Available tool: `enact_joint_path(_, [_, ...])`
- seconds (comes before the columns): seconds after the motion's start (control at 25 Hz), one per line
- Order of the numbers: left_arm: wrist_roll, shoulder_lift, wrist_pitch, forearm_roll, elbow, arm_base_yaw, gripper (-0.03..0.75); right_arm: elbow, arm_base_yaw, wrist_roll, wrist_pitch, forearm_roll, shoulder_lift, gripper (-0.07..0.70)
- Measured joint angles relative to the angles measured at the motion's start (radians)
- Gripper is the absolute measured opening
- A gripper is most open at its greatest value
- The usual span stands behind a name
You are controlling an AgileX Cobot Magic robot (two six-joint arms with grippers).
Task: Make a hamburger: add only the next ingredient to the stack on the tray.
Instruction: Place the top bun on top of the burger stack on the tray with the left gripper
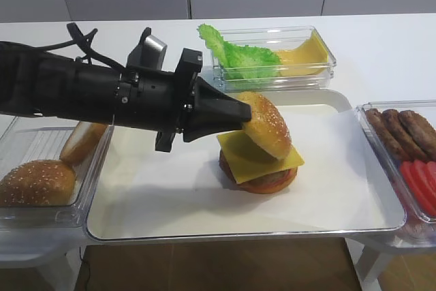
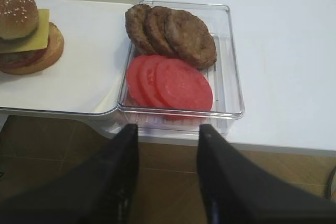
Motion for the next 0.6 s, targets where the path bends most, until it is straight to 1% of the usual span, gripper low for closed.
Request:
enact_joint_path(0.36, [0.000,0.000,-0.004,0.004,0.000,0.000,0.056,0.000,0.000,0.000,0.000,0.000,0.000,0.219])
enact_joint_path(0.6, [0.000,0.000,0.006,0.011,0.000,0.000,0.046,0.000,0.000,0.000,0.000,0.000,0.000,0.200])
